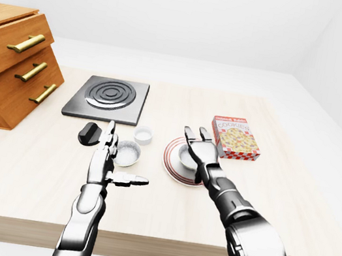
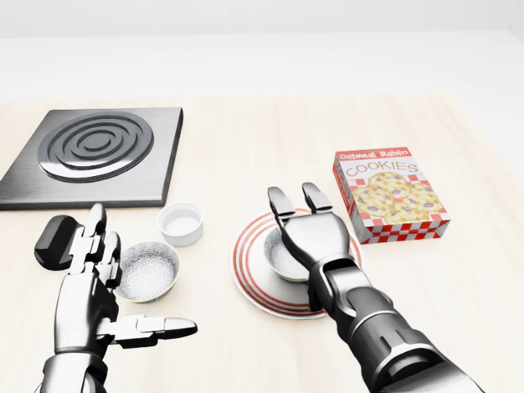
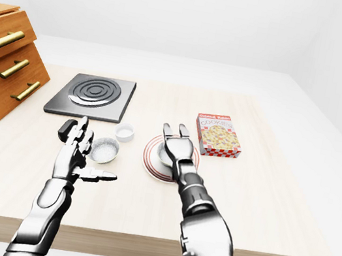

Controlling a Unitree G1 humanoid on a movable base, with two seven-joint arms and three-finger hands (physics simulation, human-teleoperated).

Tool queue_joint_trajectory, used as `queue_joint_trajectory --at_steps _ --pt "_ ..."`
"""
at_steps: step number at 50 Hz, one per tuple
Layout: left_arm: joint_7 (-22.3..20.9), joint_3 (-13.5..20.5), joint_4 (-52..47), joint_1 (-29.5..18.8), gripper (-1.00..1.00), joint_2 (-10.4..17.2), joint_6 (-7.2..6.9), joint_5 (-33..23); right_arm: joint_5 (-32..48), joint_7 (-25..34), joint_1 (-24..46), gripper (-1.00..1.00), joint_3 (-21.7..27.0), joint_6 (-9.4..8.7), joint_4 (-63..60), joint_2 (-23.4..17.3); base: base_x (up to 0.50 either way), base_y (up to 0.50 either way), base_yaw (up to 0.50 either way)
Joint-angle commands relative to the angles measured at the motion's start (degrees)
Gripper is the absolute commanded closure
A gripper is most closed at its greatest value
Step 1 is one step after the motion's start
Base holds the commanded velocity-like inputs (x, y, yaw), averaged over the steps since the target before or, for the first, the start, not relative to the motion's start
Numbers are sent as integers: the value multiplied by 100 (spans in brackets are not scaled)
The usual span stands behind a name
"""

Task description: Pick the akita bowl next to the plate and place it on the plate.

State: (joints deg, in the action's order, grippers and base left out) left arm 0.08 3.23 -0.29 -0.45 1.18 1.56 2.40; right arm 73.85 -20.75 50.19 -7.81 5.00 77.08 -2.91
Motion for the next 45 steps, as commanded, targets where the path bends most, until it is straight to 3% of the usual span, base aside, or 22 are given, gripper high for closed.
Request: queue_joint_trajectory --at_steps 1,7,10,11,15,16,18,20,23,24,25,26,33,34,43,45 --pt "2 8 19 -10 -100 4 18 -5 -4 879 -144 -100 -33 0 -278 -186 0 0 0" --pt "17 2 29 -2 -100 0 38 -23 -109 1481 -24 -100 4 0 -919 -409 0 0 0" --pt "18 1 29 -1 -100 0 38 -23 -111 1490 -29 -100 4 0 -937 -411 0 0 0" --pt "21 -4 15 4 -100 -3 29 -28 -159 1893 -96 -100 33 0 -1516 -474 0 0 0" --pt "22 -4 13 5 -100 -3 28 -28 -151 1987 -164 -100 54 0 -1682 -475 0 0 0" --pt "22 1 33 -3 -100 -3 33 -21 -310 2653 -318 -100 182 0 -2690 -526 0 0 0" --pt "23 1 35 -4 -100 -3 35 -20 -314 2800 -422 -100 206 0 -2948 -521 0 0 0" --pt "23 -3 65 -3 -100 -4 65 -24 -389 3454 -661 -100 296 0 -3952 -542 0 0 0" --pt "23 -3 65 -3 -100 -3 65 -23 -380 3489 -684 -100 310 0 -4009 -536 0 0 0" --pt "28 -13 -30 22 -100 -6 -5 -24 -470 3996 -785 -100 384 0 -4751 -541 0 0 0" --pt "28 -14 -40 24 -100 -7 -13 -25 -471 4048 -809 -100 394 0 -4834 -537 0 0 0" --pt "14 1 63 9 -100 -1 74 -18 -468 4210 -850 -100 403 0 -5099 -541 0 0 0" --pt "13 3 75 6 -100 0 83 -17 -452 4231 -861 -100 421 0 -5130 -531 0 0 0" --pt "19 -1 48 22 -100 -3 70 -20 -489 4684 -963 -100 438 0 -5638 -532 0 0 0" --pt "26 -1 -12 38 -100 -4 23 -22 -510 5008 -987 -100 498 0 -5981 -553 0 0 0" --pt "19 10 93 26 -100 -4 112 -14 -527 5253 -970 -100 558 0 -6320 -581 0 0 0"
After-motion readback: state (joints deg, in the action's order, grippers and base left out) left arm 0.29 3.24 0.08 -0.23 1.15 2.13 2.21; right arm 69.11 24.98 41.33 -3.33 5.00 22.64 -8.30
